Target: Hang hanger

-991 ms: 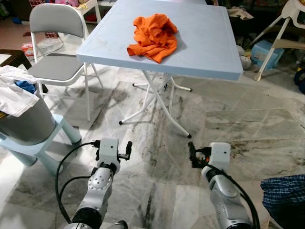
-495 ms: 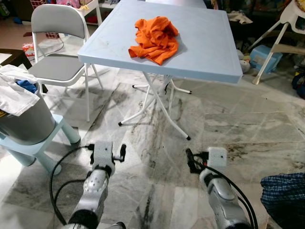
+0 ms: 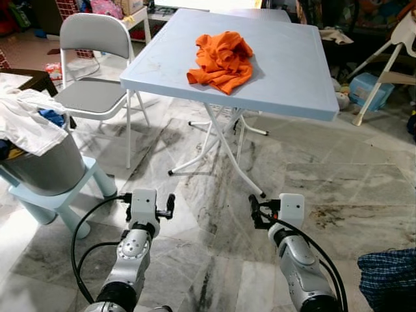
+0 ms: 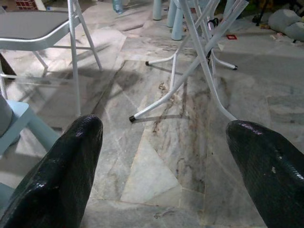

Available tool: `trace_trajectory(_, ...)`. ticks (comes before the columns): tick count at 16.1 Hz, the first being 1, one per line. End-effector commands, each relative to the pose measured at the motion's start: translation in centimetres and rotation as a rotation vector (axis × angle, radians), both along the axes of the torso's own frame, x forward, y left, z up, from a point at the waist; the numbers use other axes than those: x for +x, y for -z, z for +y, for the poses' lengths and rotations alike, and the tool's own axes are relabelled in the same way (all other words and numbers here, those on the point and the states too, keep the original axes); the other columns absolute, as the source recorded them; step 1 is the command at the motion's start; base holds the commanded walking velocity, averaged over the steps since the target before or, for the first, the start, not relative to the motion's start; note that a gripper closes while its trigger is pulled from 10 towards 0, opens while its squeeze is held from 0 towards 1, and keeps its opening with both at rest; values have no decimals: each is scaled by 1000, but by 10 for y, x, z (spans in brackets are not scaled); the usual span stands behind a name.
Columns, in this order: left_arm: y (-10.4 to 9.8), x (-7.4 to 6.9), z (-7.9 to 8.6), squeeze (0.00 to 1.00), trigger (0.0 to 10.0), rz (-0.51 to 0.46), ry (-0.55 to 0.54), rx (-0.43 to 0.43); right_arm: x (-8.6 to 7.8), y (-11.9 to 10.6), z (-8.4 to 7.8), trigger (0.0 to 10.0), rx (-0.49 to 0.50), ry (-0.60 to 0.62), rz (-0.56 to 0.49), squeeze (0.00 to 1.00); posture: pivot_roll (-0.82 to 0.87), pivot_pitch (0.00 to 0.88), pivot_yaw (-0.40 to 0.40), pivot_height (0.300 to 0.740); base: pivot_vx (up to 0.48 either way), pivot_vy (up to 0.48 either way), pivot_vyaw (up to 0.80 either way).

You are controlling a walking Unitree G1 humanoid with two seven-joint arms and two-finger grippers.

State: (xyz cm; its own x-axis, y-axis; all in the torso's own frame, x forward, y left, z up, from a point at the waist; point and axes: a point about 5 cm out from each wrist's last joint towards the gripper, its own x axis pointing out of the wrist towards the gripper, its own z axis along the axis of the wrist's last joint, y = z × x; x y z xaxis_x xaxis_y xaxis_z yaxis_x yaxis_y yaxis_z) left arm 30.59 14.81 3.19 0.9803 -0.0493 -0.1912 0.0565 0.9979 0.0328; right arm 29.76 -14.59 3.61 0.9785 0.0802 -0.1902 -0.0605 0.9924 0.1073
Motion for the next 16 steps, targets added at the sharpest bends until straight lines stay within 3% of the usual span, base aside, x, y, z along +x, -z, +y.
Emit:
trace_trajectory(1,1,-2,3,0,10000,0,-3,9,-1,-2,-6,10000,5,24,-19,0,129,85,-28,740,0,0,0)
trace_trajectory(6,1,-11,3,0,10000,-25,27,-23,-10,-5,-20,10000,6,66,-46,0,126,160,-27,740,0,0,0)
trace_trajectory(8,2,-13,4,0,10000,-17,22,-19,-13,-5,-16,10000,-43,21,-52,0,127,185,-25,740,0,0,694)
trace_trajectory(16,-3,-18,2,0,10000,-37,61,-47,-13,-11,-13,10000,-37,-5,-59,0,118,232,-29,740,0,0,800)
